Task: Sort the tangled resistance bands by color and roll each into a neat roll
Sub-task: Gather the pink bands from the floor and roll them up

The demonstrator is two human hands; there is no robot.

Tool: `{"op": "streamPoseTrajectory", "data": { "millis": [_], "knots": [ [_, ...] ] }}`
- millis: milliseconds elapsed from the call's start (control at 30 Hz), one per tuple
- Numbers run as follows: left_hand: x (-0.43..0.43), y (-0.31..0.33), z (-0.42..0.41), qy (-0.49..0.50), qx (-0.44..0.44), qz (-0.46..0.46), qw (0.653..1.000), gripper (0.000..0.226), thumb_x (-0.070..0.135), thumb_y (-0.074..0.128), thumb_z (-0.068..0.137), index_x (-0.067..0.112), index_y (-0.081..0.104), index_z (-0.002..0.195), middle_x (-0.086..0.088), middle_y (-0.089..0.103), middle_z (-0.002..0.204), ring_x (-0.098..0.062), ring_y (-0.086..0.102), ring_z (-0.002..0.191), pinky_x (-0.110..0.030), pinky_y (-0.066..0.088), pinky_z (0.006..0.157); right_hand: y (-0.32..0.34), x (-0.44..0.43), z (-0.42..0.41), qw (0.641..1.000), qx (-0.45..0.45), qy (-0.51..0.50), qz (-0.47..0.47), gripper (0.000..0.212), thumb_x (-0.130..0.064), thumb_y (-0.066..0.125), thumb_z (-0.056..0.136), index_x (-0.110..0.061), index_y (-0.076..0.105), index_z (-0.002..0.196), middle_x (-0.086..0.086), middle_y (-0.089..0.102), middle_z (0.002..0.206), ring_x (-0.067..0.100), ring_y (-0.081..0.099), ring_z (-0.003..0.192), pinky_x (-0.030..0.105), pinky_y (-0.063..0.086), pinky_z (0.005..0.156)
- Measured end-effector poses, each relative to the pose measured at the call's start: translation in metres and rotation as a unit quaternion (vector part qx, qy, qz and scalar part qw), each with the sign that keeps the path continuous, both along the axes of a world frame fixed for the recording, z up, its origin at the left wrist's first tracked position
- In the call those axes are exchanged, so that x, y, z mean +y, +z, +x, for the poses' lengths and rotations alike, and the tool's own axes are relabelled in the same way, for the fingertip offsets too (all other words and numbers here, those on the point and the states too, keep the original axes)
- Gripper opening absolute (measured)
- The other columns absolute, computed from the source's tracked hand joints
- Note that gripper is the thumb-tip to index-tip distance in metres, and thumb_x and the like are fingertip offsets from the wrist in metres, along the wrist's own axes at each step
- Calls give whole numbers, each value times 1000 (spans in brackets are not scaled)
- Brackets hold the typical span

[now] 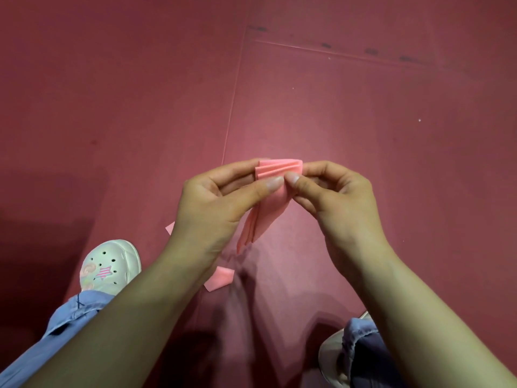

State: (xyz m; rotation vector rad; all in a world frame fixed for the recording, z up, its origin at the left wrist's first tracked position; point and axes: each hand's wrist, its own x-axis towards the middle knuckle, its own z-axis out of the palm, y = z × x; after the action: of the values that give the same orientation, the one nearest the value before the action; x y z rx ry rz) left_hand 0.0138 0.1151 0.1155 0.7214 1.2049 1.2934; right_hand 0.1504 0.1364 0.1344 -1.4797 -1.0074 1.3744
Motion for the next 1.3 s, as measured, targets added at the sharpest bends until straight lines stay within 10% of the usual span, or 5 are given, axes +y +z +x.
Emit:
{"op": "streamPoseTrajectory", "data": {
  "millis": [233,467,967,1300],
  "knots": [
    [6,-8,-18,32,90,-10,995,22,-3,73,76,9,74,94,-9,76,87,-17,71,80,-30,58,79,-3,0,-18,999,35,11,-8,9,1,69,81,-7,68,76,13,66,79,22,62,80,47,51,92],
    [0,-26,-53,100,111,-69,986,17,1,74,77,13,76,89,-10,72,86,-19,63,79,-32,58,82,-47,-2,-23,992,-65,73,-78,26,-4,74,79,-9,68,104,2,65,84,2,60,68,7,45,60],
    [-16,-180,-68,114,133,-200,964,24,2,73,79,8,72,102,-9,68,85,-22,63,87,-36,53,87,-267,-36,-43,928,-191,174,-267,33,14,57,76,-6,72,98,7,72,85,14,59,71,30,51,72],
    [-38,-230,-68,128,138,-247,950,24,1,74,77,5,73,101,-14,73,95,-31,68,98,-48,54,91,-331,-55,-73,900,-340,176,-208,11,-16,68,78,-21,63,69,5,70,80,25,65,82,32,52,75]
  ]
}}
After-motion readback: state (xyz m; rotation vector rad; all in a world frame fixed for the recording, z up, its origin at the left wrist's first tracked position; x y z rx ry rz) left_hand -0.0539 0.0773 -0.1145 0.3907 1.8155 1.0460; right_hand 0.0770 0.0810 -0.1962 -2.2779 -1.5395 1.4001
